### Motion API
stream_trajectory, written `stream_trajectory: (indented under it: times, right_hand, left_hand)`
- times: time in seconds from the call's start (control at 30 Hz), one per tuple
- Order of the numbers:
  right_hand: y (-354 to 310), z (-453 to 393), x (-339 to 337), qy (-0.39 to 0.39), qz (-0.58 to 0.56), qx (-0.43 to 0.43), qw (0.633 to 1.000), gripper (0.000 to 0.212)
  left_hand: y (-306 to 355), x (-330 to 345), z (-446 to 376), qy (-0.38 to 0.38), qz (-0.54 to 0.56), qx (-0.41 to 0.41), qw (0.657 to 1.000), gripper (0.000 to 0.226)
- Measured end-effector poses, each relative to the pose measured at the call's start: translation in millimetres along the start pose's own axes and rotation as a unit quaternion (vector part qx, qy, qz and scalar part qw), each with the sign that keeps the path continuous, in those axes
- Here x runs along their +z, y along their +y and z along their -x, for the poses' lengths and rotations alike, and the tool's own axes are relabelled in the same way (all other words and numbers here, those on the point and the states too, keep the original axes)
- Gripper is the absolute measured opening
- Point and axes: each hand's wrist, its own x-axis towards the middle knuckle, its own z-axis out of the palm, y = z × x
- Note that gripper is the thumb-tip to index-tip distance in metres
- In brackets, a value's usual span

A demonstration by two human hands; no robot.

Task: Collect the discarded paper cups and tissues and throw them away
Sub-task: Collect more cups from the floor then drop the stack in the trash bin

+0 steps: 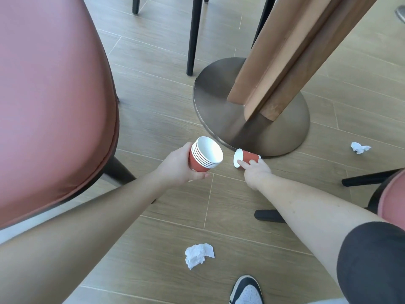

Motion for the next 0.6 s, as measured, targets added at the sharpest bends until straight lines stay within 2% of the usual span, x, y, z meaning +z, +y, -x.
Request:
stream_trajectory:
  times: [0.27, 0.53, 0.6]
  right_hand:
    - [4.4, -12.2, -8.5, -0.011, 0.05, -0.005, 0.999, 0.05]
    - [10.8, -21.2, -7.9, 0.004, 0.046, 0.011, 0.999, 0.045]
    - [9.8, -20.1, -8.8, 0.028, 0.019, 0.011, 0.999, 0.043]
  left_hand:
    - [-4.6, 5.6, 3.4, -0.02, 0.006, 0.008, 1.0, 0.083]
    - [-16.0, 3.0, 0.5, -0.009, 0.014, -0.01, 1.0, 0.084]
    - [-20.9, 3.4, 0.2, -0.009, 0.009, -0.015, 1.0, 0.084]
